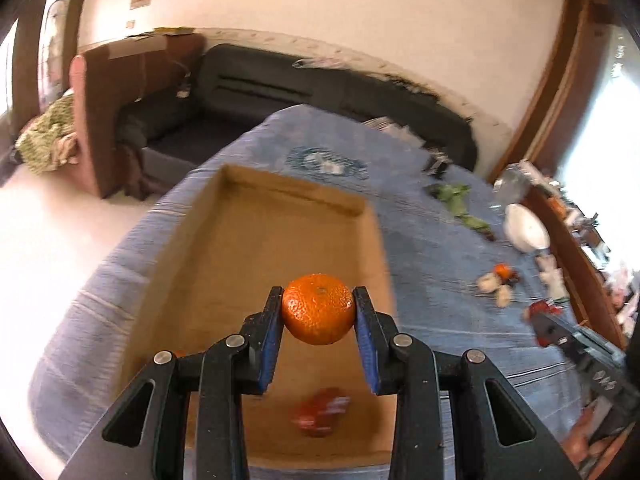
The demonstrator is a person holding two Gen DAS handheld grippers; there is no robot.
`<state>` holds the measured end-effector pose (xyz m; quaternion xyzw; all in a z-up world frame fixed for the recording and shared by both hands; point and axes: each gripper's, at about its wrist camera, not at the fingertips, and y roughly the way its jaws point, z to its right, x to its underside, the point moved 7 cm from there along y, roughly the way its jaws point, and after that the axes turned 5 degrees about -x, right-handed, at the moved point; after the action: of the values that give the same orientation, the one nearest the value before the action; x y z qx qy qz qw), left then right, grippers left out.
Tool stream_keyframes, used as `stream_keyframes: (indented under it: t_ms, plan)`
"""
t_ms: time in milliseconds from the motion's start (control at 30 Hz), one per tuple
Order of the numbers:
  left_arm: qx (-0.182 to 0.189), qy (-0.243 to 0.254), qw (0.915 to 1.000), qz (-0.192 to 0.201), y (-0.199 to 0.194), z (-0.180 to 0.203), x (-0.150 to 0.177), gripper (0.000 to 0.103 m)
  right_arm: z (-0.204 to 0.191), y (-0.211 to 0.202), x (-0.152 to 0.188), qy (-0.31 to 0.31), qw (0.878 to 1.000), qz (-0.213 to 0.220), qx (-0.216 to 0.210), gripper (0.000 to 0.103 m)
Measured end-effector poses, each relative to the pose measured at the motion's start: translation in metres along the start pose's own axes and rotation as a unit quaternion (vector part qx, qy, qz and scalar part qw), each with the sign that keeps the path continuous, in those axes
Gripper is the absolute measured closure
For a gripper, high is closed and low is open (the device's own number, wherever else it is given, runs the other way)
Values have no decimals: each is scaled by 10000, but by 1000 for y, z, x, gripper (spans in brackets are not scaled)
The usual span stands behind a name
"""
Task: Organize fruits
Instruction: 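Carry both items over the tray and open both tools to release them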
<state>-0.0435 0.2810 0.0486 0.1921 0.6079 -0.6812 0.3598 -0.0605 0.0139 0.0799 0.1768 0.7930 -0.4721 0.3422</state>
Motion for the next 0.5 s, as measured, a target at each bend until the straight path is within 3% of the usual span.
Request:
stream_keyframes:
  t_ms: [233, 500]
  plan:
    - [-497, -148, 9976, -455, 30, -57, -3, 70, -65, 61, -5, -324, 9961, -438, -688, 74]
    - [-706, -47, 9930, -942, 62, -71, 0, 70, -123, 128, 19, -842, 9864, -1052, -939, 73]
